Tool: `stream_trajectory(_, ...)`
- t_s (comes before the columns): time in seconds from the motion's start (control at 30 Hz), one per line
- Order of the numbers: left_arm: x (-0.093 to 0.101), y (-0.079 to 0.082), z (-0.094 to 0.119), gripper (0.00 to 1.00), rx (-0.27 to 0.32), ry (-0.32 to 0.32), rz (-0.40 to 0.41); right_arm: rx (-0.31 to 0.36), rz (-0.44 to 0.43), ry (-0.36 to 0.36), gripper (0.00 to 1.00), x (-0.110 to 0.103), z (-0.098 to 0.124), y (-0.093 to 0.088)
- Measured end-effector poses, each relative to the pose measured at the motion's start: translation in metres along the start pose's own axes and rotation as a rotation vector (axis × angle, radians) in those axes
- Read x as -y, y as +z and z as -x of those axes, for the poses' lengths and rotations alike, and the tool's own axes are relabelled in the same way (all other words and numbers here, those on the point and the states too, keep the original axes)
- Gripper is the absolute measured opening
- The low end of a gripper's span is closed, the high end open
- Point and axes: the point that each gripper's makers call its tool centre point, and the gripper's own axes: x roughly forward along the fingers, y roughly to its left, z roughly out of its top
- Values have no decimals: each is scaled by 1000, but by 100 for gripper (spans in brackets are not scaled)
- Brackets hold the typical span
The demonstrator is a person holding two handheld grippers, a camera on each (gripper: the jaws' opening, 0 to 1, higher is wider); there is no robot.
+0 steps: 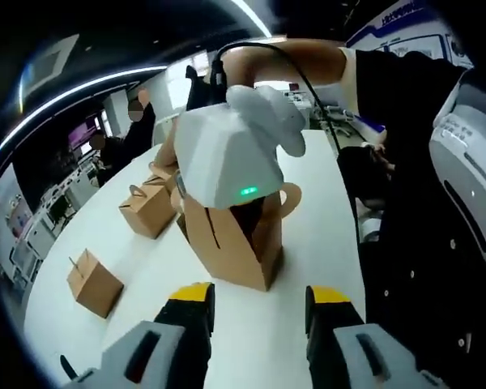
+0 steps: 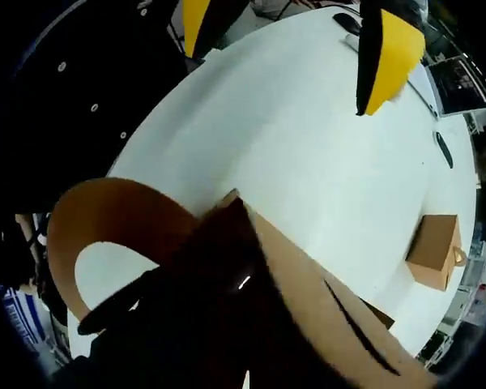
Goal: Pick up one paper box from the group, open the paper box, and remove the item inside
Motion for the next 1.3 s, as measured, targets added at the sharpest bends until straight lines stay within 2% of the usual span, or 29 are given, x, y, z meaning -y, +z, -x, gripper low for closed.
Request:
stream_trajectory(0.17,3,2,3,46,12,3,1,-35,20,-6,46,-5,-14,-6)
stream_trajectory(0.23,4,2,4,46,16,5,2,-65,-6,-1,46,-10,-25,-11)
stream_trajectory(0.3,5,1,5,46,17,7,2,-66,-22,-30,45,-7,-31,-11)
stream_trajectory(0.4,6,0,5,46,15,8,3,-68,-13,-75,38,0,-32,-11)
stream_trajectory(0.87,8,0,5,46,18,9,2,-60,-32,-81,36,1,-28,-12)
stream_trajectory(0.9,8,1,5,46,18,10,2,-58,-32,-84,32,1,-27,-12)
stream_trajectory(0.97,8,1,6,46,19,10,2,-37,-57,-124,9,9,-19,-7)
stream_trajectory(1.0,8,2,6,46,21,9,2,-67,-77,-163,3,18,-12,-10)
stream_trajectory(1.03,9,3,5,46,23,8,2,-63,-45,-161,8,18,-12,-10)
stream_trajectory(1.07,9,3,5,46,23,7,1,-66,-15,-164,17,20,-12,-11)
stream_trajectory(1.1,10,3,4,46,22,6,-1,-78,-61,-144,25,15,-14,-13)
stream_trajectory(1.13,11,4,4,46,22,4,-3,-89,-107,-124,37,11,-16,-16)
stream_trajectory(1.17,12,4,4,46,22,3,-4,-101,-154,-104,40,7,-18,-19)
stream_trajectory(1.23,14,4,3,46,22,0,-5,-94,-135,-112,37,7,-18,-20)
stream_trajectory(1.3,14,4,3,46,22,1,-6,-96,-206,-115,38,6,-14,-22)
